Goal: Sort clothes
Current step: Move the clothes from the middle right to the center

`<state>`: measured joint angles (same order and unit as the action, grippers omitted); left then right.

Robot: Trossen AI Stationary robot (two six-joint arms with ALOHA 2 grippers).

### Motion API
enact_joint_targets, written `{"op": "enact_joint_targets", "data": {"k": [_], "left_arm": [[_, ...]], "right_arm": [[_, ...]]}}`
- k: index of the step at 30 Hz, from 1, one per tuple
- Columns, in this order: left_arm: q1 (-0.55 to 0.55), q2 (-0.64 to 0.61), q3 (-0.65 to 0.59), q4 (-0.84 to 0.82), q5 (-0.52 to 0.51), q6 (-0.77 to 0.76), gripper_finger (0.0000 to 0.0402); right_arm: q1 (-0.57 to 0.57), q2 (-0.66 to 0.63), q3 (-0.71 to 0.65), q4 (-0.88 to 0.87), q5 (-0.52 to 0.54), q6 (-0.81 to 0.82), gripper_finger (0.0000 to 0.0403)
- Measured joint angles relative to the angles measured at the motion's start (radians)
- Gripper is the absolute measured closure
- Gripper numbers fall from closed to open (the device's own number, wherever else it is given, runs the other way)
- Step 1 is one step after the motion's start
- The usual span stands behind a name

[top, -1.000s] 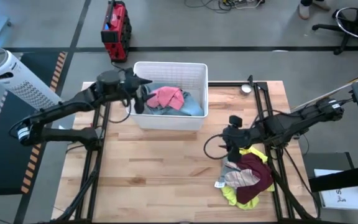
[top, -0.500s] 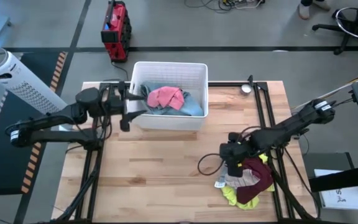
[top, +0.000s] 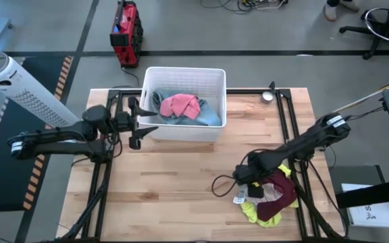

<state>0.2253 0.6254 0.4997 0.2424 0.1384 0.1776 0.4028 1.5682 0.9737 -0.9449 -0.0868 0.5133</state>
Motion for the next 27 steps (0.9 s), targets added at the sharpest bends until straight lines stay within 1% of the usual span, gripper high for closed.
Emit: {"op": "enact_joint_targets", "data": {"k": [2, 4, 9, 10, 11, 14, 21, 24, 27], "left_arm": [[0.000, -0.001, -0.027, 0.041, 0.000, -0.004, 0.0186], [0.000, 0.001, -0.050, 0.073, -0.001, -0.004, 0.0190], [0.000, -0.001, -0.089, 0.163, -0.001, -0.005, 0.0199], [0.000, -0.002, -0.094, 0.169, -0.001, -0.005, 0.0200], [0.000, -0.004, -0.096, 0.172, -0.001, -0.005, 0.0201], [0.000, -0.006, -0.096, 0.179, -0.001, -0.004, 0.0204], [0.000, -0.007, -0.086, 0.179, -0.001, -0.004, 0.0208], [0.000, -0.009, -0.086, 0.179, -0.001, -0.004, 0.0208], [0.001, -0.010, -0.086, 0.179, -0.001, -0.004, 0.0208]], "right_arm": [[-0.006, 0.022, 0.000, 0.001, -0.001, -0.010, 0.0229], [-0.013, 0.036, 0.001, 0.001, -0.002, -0.031, 0.0264], [-0.038, 0.035, 0.040, -0.002, 0.003, -0.104, 0.0376], [-0.042, 0.030, 0.053, -0.003, 0.014, -0.120, 0.0387], [-0.047, 0.025, 0.072, -0.008, 0.032, -0.138, 0.0391], [-0.060, 0.003, 0.130, -0.011, 0.080, -0.171, 0.0383], [-0.076, -0.018, 0.320, 0.011, 0.265, -0.343, 0.0397], [-0.094, -0.015, 0.399, 0.064, 0.301, -0.437, 0.0397], [-0.117, -0.014, 0.448, 0.162, 0.299, -0.532, 0.0398]]}}
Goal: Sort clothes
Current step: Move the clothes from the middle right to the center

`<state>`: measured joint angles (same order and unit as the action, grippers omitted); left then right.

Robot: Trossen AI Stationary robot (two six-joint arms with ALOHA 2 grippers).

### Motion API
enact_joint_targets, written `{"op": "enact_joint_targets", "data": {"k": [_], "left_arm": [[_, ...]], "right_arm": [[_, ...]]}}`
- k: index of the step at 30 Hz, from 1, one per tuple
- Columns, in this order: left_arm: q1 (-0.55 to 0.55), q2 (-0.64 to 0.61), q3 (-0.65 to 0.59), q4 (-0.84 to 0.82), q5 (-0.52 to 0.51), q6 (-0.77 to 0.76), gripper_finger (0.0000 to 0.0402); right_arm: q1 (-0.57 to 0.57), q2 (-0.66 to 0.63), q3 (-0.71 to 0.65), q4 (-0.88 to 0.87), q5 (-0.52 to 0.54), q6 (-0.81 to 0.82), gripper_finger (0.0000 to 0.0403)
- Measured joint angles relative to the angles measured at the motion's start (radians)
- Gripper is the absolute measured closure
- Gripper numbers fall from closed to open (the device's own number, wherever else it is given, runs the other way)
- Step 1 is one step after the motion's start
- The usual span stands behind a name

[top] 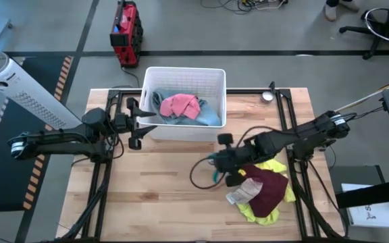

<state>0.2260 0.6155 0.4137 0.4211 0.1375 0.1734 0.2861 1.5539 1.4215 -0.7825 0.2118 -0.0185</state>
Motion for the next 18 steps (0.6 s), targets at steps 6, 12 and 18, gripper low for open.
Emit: {"op": "enact_joint_targets", "data": {"k": [6, 12, 18], "left_arm": [[0.000, -0.001, 0.000, -0.002, 0.001, -0.007, 0.0207], [0.000, 0.002, -0.001, -0.014, 0.002, -0.030, 0.0197], [-0.001, 0.005, -0.003, -0.020, 0.002, -0.035, 0.0182]], "right_arm": [[-0.039, 0.000, 0.032, 0.150, -0.020, -0.094, 0.0398], [-0.061, 0.016, 0.030, 0.205, -0.017, -0.076, 0.0349], [-0.059, 0.033, 0.030, 0.173, -0.018, -0.094, 0.0245]]}}
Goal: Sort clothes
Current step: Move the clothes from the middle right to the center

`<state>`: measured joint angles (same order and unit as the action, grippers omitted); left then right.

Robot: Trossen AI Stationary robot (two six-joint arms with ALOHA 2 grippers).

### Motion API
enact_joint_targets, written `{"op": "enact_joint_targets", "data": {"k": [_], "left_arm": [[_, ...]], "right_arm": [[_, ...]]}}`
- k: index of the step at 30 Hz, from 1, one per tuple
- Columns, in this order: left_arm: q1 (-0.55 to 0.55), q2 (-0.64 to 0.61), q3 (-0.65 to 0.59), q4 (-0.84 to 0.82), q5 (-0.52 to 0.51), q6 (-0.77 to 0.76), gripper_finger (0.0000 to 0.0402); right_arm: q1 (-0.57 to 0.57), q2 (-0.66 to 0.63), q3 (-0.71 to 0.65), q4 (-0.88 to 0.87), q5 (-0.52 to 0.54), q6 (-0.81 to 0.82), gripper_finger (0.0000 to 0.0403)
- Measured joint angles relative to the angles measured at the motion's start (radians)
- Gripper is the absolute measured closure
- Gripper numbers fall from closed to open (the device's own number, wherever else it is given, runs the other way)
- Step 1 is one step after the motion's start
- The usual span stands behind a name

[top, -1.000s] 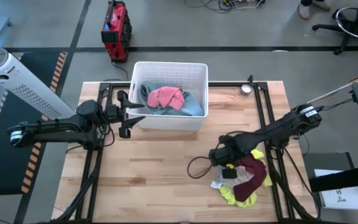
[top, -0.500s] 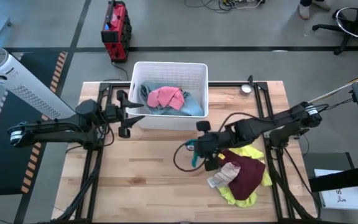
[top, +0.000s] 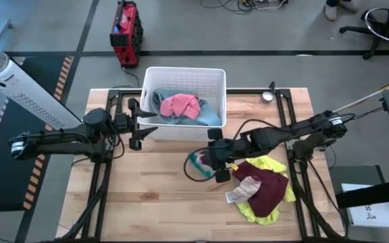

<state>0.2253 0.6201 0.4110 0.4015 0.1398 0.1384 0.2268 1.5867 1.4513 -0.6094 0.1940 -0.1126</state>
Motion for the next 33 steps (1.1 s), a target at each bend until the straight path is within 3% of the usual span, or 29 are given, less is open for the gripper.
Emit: {"op": "enact_joint_targets", "data": {"k": [5, 11, 16, 23, 33], "left_arm": [[0.000, 0.000, 0.000, -0.003, 0.001, -0.002, 0.0173], [0.000, 0.000, -0.001, -0.020, 0.001, -0.017, 0.0172], [0.000, 0.000, -0.002, -0.029, 0.002, -0.017, 0.0180], [0.000, 0.000, -0.002, -0.034, 0.002, -0.017, 0.0187], [0.000, -0.016, -0.002, -0.099, 0.002, -0.017, 0.0173]], "right_arm": [[0.022, -0.025, -0.001, -0.167, 0.000, 0.092, 0.0175], [0.081, -0.035, -0.001, -0.467, -0.097, 0.327, 0.0134], [0.149, -0.036, -0.001, -0.629, -0.168, 0.486, 0.0124], [0.188, -0.042, -0.031, -0.702, -0.282, 0.649, 0.0127], [0.199, -0.161, -0.336, -0.664, -0.434, 0.776, 0.0130]]}}
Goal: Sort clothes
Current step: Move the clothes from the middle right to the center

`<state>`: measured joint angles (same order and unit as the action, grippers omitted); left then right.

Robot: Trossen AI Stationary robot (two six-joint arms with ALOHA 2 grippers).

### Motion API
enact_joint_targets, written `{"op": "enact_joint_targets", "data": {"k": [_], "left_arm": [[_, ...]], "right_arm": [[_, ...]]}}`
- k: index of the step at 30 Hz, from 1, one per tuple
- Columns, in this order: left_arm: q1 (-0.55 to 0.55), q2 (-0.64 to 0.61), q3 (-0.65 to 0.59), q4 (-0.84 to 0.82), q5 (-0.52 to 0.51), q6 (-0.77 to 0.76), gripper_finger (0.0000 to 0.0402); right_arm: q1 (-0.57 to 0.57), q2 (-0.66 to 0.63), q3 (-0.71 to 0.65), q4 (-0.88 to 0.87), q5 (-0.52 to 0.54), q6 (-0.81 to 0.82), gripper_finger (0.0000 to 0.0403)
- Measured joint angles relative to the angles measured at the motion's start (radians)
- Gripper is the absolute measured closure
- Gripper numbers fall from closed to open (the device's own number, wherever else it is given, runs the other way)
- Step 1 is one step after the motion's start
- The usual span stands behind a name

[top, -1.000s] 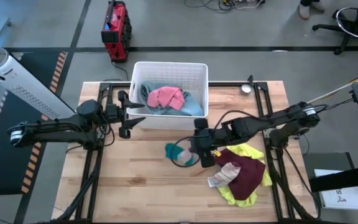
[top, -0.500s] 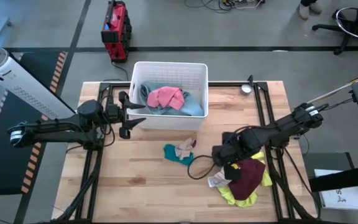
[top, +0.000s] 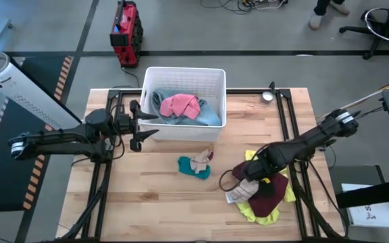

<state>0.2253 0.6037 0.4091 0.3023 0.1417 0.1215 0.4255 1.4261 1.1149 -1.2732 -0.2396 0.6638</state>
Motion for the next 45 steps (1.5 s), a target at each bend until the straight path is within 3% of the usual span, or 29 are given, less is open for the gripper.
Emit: {"op": "enact_joint_targets", "data": {"k": [5, 8, 14, 18, 23, 28, 38, 45], "left_arm": [[0.000, -0.028, 0.000, 0.001, 0.000, 0.000, 0.0169], [0.000, -0.037, 0.000, 0.001, 0.000, 0.000, 0.0170], [0.000, -0.045, 0.000, 0.000, 0.000, 0.000, 0.0185], [0.000, -0.046, 0.000, -0.001, 0.000, 0.001, 0.0194], [0.000, -0.046, 0.000, -0.003, 0.000, 0.001, 0.0195], [0.000, -0.049, 0.000, -0.006, 0.000, -0.001, 0.0190], [0.000, -0.046, 0.000, -0.006, 0.001, -0.008, 0.0193], [-0.019, 0.062, 0.000, -0.013, 0.146, -0.118, 0.0203]], "right_arm": [[-0.004, -0.079, -0.183, 0.281, -0.078, 0.049, 0.0146], [-0.026, -0.078, -0.269, 0.479, -0.083, 0.058, 0.0180], [-0.116, 0.016, -0.310, 0.725, -0.049, -0.103, 0.0309], [-0.189, 0.098, -0.242, 0.806, -0.038, -0.269, 0.0390], [-0.247, 0.182, -0.078, 0.786, -0.026, -0.437, 0.0389], [-0.253, 0.219, 0.121, 0.627, 0.002, -0.577, 0.0398], [-0.273, 0.252, 0.516, 0.328, 0.122, -0.669, 0.0399], [-0.277, 0.307, 0.674, 0.254, 0.197, -0.712, 0.0400]]}}
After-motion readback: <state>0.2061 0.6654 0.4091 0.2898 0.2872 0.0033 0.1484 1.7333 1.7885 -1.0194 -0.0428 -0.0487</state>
